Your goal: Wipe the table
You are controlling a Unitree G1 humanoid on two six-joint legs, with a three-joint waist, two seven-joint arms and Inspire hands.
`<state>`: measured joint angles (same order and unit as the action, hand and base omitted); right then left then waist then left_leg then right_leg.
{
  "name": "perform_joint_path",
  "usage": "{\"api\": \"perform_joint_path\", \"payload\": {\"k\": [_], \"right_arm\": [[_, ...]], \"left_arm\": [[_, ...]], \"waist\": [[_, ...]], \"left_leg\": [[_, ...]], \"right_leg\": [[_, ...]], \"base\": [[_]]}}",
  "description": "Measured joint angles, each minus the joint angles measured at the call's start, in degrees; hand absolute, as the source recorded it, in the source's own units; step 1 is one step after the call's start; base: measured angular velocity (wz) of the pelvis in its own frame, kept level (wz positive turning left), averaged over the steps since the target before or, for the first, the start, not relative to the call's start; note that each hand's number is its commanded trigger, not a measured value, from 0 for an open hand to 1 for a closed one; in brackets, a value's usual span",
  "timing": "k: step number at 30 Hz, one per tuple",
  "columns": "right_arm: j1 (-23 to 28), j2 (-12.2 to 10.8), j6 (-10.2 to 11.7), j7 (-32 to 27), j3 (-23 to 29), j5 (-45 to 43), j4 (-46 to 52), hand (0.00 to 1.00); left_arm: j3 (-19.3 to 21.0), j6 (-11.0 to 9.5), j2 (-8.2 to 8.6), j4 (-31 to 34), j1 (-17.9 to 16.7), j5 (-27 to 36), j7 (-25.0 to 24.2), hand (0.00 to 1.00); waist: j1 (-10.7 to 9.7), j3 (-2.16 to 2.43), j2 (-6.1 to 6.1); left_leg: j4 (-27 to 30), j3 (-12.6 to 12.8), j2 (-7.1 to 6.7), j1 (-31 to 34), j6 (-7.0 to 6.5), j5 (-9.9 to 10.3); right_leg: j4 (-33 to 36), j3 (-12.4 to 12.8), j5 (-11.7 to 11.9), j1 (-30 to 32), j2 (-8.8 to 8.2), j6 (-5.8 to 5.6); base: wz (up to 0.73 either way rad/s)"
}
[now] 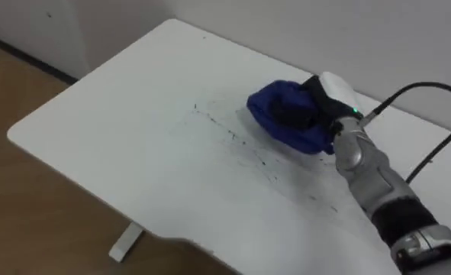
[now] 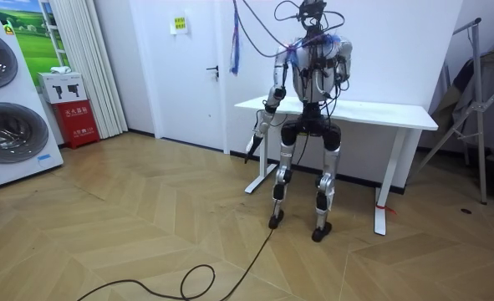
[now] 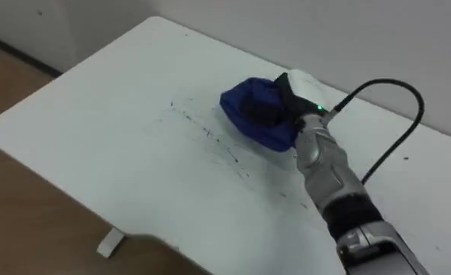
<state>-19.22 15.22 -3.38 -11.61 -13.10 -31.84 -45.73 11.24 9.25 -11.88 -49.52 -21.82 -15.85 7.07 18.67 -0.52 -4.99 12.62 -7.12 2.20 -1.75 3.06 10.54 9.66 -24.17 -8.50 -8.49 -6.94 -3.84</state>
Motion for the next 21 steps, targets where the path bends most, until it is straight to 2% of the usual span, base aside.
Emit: {"api": "perform_joint_path", "payload": {"k": [1, 2, 3, 4, 6, 8, 9, 10, 11, 12, 16, 19, 20, 21], "right_arm": [[2.94, -0.05, 2.27, -1.37, 2.40, 1.04, -1.42, 1.00], [7.88, 0.03, 6.58, -5.28, 6.37, 1.04, -0.37, 1.00], [11.13, 0.64, 8.30, -7.83, 9.29, 0.59, -0.75, 1.00], [12.71, 0.96, 8.79, -8.92, 10.76, 0.54, -0.93, 1.00], [19.22, 3.27, 10.31, -12.11, 15.72, 2.99, -1.13, 1.00], [22.70, 4.45, 10.43, -13.59, 19.93, 5.00, -2.01, 1.00], [23.41, 5.27, 10.48, -14.11, 22.25, 5.47, -3.86, 1.00], [23.96, 5.72, 10.49, -14.44, 23.12, 5.55, -4.70, 1.00], [25.68, 6.70, 10.49, -14.76, 24.24, 6.27, -5.78, 1.00], [27.44, 7.63, 10.47, -14.79, 24.64, 7.81, -5.90, 1.00], [27.83, 8.03, 8.82, -14.73, 24.53, 9.92, -5.57, 1.00], [22.90, 7.17, 3.75, -14.57, 21.95, 10.45, -5.04, 1.00], [20.10, 6.61, 1.14, -14.07, 20.75, 10.25, -4.97, 1.00], [16.86, 5.55, -1.15, -12.92, 18.79, 10.17, -4.66, 1.00]], "left_arm": [[0.11, -0.17, 0.00, -0.12, -0.28, -0.11, -0.03, 0.00], [1.58, -0.71, 0.25, -0.50, -1.50, -0.84, -0.06, 0.00], [3.27, -1.12, 0.32, -1.27, -2.25, -1.87, -0.05, 0.00], [4.20, -1.31, 0.32, -1.59, -2.49, -1.93, -0.02, 0.00], [7.10, -2.32, -0.04, -2.20, -2.04, -2.60, 0.05, 0.00], [8.35, -3.16, -0.19, -2.16, -0.95, -2.79, 0.19, 0.00], [8.47, -3.75, -0.19, -1.90, -0.94, -3.10, 0.19, 0.00], [8.49, -3.78, -0.19, -1.70, -0.92, -3.87, 0.17, 0.00], [8.51, -3.70, -0.23, -0.99, -0.90, -4.92, 0.17, 0.00], [8.41, -3.39, -0.21, -0.04, -0.46, -4.97, 0.17, 0.00], [6.46, -3.36, -0.25, 0.69, 1.10, -4.92, 0.94, 0.00], [1.96, -3.08, -0.05, -0.16, 1.72, -4.01, 2.04, 0.00], [0.83, -2.54, 0.43, -1.32, 2.35, -3.98, 2.26, 0.00], [0.06, -1.96, 1.23, -2.04, 2.64, -4.00, 2.27, 0.00]], "waist": [[-0.45, -0.01, 0.02], [-2.34, 0.12, -0.06], [-3.86, 0.10, 0.01], [-4.48, 0.11, -0.03], [-6.09, 0.28, -0.10], [-7.47, 0.36, -0.02], [-8.95, 0.62, 0.21], [-9.55, 0.86, 0.32], [-10.60, 1.53, 0.39], [-10.99, 1.68, 0.50], [-11.07, 1.70, 0.61], [-10.39, 1.75, 1.26], [-9.64, 1.75, 1.62], [-8.04, 1.57, 2.33]], "left_leg": [[0.01, 0.00, -0.21, -0.01, -0.10, -0.06], [0.00, 0.70, -0.79, -0.20, -0.64, -0.40], [-0.21, 2.29, -1.03, -1.06, -0.73, -0.42], [-0.45, 2.86, -1.12, -1.69, -0.76, -0.41], [-0.77, 4.07, -1.26, -2.91, -1.33, -0.02], [-0.78, 4.80, -1.25, -2.89, -1.58, 0.16], [-0.83, 5.38, -1.19, -2.82, -1.73, 0.54], [-0.82, 5.45, -1.19, -2.68, -1.71, 0.70], [-0.56, 5.48, -1.19, -2.56, -1.72, 1.03], [0.34, 5.77, -1.05, -2.53, -1.68, 1.48], [1.21, 7.09, -0.55, -2.62, -1.15, 1.84], [1.34, 8.41, 0.15, -3.39, -0.85, 1.74], [1.25, 8.25, 0.22, -3.41, -0.78, 1.68], [1.16, 7.98, 0.41, -3.43, -0.80, 1.69]], "right_leg": [[-0.04, 0.05, 0.00, -0.49, -0.15, 0.00], [0.04, 0.44, -0.10, -1.19, -0.73, -0.16], [0.01, 0.42, -0.32, -2.18, -1.17, -0.55], [-0.11, 0.42, -0.38, -2.75, -1.31, -0.66], [-0.03, 0.30, -0.69, -3.51, -1.71, -1.16], [-0.01, 0.35, -0.66, -3.39, -1.80, -1.23], [-0.09, 0.39, -0.66, -3.26, -1.81, -1.41], [-0.10, 0.30, -0.60, -3.26, -1.82, -1.52], [-0.05, 0.24, -0.58, -3.35, -1.81, -1.56], [0.06, 0.40, -0.62, -3.50, -1.75, -1.64], [0.04, 1.48, -0.68, -3.38, -1.48, -1.76], [0.06, 2.31, -0.38, -3.17, -0.95, -1.30], [0.29, 2.82, -0.02, -2.39, -0.64, -0.77], [0.39, 4.02, 0.67, -1.71, 0.03, -0.16]], "base": [[0.73], [0.45], [0.27], [-0.09], [-0.16], [-0.13], [-0.19], [-0.16], [-0.14], [-0.14], [-0.24], [-0.35], [-0.61], [-0.72]]}}
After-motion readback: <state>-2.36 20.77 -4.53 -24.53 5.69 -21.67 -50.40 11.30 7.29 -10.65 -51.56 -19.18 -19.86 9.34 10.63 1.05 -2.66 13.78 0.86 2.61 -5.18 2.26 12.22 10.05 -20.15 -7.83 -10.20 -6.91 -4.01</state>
